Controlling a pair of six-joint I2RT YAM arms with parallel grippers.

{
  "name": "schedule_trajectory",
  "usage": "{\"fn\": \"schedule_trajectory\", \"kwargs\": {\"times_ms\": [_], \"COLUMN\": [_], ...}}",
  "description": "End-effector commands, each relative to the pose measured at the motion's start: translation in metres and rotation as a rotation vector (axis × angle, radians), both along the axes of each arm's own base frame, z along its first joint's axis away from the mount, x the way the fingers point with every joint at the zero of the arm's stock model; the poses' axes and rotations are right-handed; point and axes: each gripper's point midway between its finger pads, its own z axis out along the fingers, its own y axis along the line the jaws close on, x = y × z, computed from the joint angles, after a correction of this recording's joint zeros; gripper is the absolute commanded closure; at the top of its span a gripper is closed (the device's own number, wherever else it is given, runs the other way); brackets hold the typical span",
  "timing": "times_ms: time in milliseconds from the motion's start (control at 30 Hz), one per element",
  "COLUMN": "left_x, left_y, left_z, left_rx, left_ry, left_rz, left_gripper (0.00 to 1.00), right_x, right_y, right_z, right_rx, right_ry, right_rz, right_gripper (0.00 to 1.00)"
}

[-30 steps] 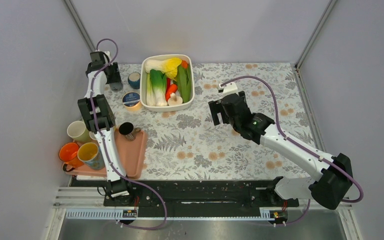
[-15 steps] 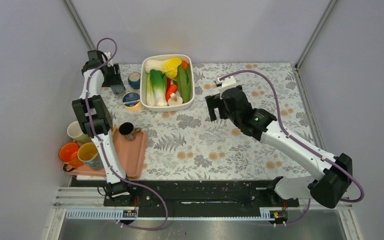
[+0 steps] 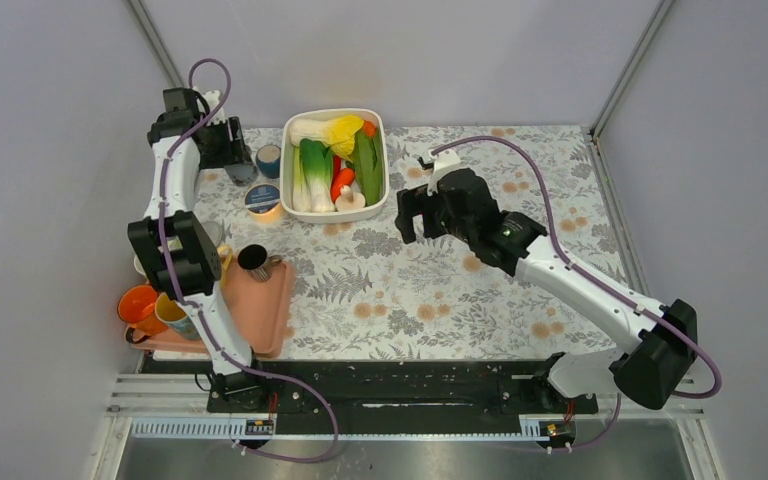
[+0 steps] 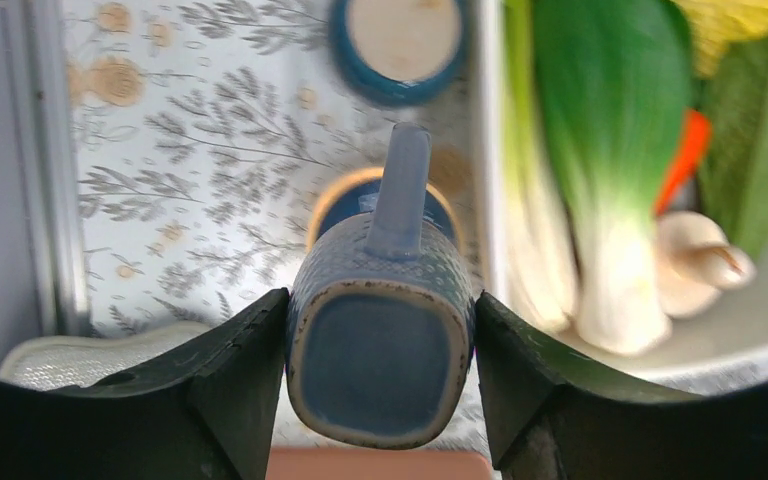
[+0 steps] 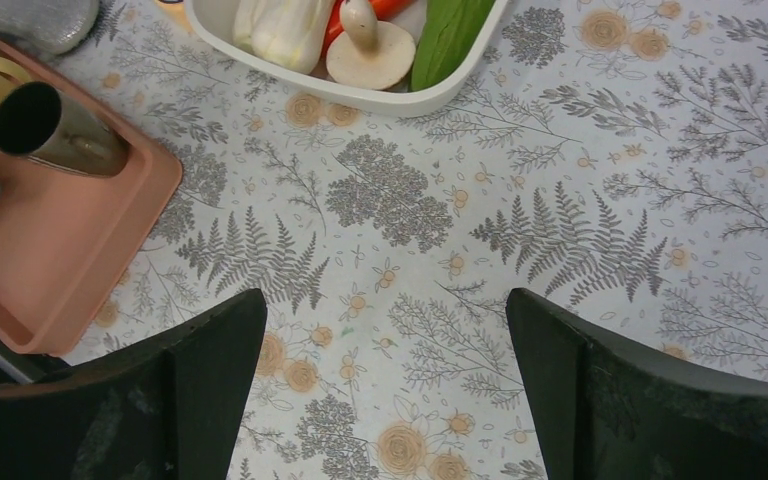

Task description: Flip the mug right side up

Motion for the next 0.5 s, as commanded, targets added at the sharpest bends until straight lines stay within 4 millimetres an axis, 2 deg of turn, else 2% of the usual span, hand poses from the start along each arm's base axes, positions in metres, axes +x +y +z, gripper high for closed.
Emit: {"fn": "schedule_trajectory", "kwargs": {"times_ms": [0, 67, 133, 267, 467], "left_x": [-0.02, -0.032, -0.044, -0.064, -0.091], "left_y": [-0.046, -0.059, -0.073, -0.103, -0.141], "left_z": [0.079, 0.094, 0.106, 0.139, 0.207], "left_rx": [-0.069, -0.095, -0.112, -0.128, -0.212], "left_ry": [-0.156, -0.165, -0.17, -0.201, -0.305], "left_rz": [-0.112, -0.146, -0.18, -0.251, -0.326], "left_gripper": [1.0, 1.0, 1.0, 1.0, 1.0], "right_x": [0.006, 0.005, 0.005, 0.005, 0.006], "right_y": [0.021, 0.028, 0.039, 0.071, 0.115], "right_z": [0.029, 0.034, 0.047, 0.096, 0.162], "right_rx": [0.132, 0.17, 0.244, 0.476, 0.808], "right_ry": [0.001, 0.016, 0.03, 0.032, 0.058], "right_rz": [0.013, 0.023, 0.034, 0.1, 0.227], "right_gripper": [0.0, 0.01, 0.01, 0.01, 0.01]}}
